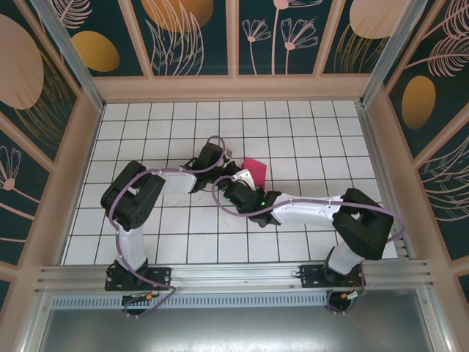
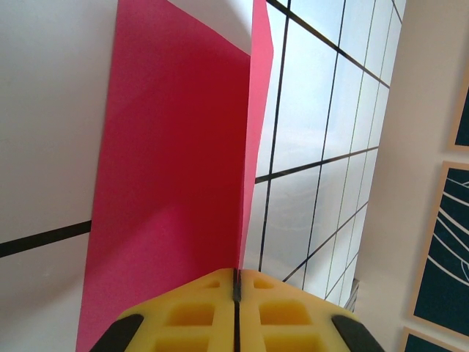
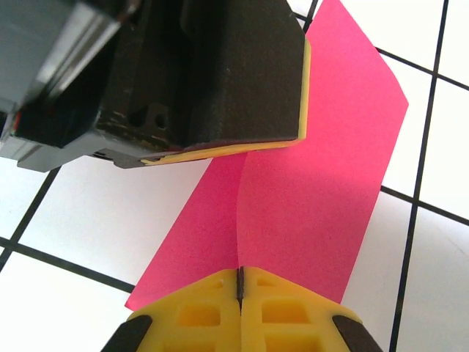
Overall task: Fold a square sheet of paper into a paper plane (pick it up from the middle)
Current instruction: Fold the triangle a second time at the center of the table.
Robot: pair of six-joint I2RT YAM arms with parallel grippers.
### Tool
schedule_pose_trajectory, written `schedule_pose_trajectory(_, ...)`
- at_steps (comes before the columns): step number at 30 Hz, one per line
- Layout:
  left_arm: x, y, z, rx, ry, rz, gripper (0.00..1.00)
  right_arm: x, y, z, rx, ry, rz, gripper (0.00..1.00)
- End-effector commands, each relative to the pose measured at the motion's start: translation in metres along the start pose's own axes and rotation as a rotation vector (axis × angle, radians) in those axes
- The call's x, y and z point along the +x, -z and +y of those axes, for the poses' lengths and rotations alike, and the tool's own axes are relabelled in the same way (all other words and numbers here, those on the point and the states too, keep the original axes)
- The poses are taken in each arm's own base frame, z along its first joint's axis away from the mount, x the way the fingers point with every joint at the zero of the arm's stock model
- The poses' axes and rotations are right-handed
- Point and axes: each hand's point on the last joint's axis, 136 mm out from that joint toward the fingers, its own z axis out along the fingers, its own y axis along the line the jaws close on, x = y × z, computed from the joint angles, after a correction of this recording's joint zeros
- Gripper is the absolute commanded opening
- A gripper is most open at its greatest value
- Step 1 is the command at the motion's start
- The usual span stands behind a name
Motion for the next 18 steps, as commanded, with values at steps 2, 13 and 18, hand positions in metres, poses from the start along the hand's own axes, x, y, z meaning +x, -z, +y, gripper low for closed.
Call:
schedule_pose_trajectory(2, -0.01, 0.005, -0.015, 0.034, -0.011, -0.025, 0.12, -0.001, 0.004, 0.0, -0.01, -0.014, -0.006, 0.0)
schedule_pose_trajectory(13, -0.041, 0.072, 0.014, -0.128, 0.033, -0.279, 0.49, -0.033, 0.005, 0.036, -0.303, -0.127, -0.017, 0.0)
schedule_pose_trajectory(18, -0.042, 0.098, 0.018, -0.163, 0.039, -0.357, 0.42, -0.041, 0.0, 0.048, -0.336, -0.147, -0.011, 0.0)
